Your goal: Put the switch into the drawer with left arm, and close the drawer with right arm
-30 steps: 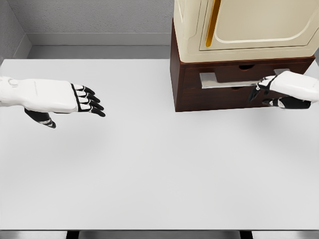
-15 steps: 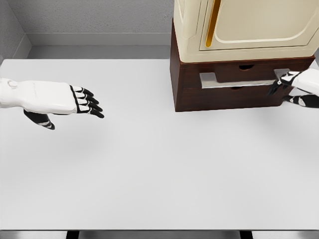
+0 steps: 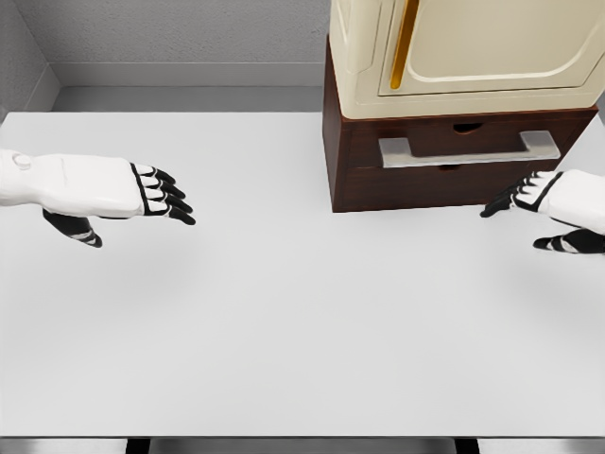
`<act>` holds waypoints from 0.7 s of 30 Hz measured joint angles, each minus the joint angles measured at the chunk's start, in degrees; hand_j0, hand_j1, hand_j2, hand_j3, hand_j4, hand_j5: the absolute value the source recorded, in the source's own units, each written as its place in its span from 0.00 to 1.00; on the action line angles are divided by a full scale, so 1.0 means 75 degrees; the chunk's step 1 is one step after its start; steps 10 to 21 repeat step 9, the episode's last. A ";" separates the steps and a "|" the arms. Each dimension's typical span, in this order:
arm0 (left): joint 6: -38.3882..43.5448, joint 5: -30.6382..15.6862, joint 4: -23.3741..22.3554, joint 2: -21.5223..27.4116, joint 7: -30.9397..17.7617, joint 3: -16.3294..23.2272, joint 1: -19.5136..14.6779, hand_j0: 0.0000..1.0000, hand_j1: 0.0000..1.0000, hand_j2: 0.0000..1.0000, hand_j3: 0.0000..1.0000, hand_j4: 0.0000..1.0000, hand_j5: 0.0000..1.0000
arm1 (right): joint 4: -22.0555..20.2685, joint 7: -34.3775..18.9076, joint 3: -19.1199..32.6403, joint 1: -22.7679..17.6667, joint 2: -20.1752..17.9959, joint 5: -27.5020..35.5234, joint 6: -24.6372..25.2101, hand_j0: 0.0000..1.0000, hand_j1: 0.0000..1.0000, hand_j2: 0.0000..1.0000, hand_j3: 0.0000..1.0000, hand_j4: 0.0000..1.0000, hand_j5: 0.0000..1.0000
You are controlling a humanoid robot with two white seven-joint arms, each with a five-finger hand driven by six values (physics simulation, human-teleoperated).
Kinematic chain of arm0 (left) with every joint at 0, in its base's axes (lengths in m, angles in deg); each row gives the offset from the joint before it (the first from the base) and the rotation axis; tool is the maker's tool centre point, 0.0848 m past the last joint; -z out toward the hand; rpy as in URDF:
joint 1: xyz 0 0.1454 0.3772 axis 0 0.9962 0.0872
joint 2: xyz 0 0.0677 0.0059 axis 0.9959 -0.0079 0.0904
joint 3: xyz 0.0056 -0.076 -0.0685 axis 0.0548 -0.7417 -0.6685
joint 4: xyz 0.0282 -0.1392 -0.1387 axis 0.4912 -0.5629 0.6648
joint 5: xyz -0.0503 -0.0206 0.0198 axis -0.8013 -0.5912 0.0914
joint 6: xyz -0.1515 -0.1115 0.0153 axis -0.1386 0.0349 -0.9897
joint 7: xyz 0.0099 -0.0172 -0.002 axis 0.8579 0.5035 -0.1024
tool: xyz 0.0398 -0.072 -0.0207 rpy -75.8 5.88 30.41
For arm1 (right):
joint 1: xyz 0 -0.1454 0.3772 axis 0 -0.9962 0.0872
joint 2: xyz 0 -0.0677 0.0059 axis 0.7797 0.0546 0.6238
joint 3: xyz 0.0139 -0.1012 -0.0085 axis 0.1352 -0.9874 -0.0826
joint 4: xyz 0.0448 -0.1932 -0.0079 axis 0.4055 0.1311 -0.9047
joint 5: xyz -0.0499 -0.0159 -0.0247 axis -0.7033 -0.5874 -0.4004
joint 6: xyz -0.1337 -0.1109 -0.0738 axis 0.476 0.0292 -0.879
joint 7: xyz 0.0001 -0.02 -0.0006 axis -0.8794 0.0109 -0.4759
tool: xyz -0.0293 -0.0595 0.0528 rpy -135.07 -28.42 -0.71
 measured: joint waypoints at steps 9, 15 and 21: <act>0.0000 0.0000 -0.0001 0.0002 0.0000 -0.0001 0.0000 1.00 1.00 1.00 1.00 1.00 1.00 | -0.0074 -0.0003 -0.1831 0.0552 0.0011 -0.0055 -0.0016 1.00 1.00 1.00 1.00 1.00 1.00; 0.0000 0.0000 -0.0001 0.0002 0.0000 -0.0001 0.0000 1.00 1.00 1.00 1.00 1.00 1.00 | -0.0074 -0.0003 -0.1831 0.0552 0.0011 -0.0055 -0.0016 1.00 1.00 1.00 1.00 1.00 1.00; 0.0000 0.0000 -0.0001 0.0002 0.0000 -0.0001 0.0000 1.00 1.00 1.00 1.00 1.00 1.00 | -0.0074 -0.0003 -0.1831 0.0552 0.0011 -0.0055 -0.0016 1.00 1.00 1.00 1.00 1.00 1.00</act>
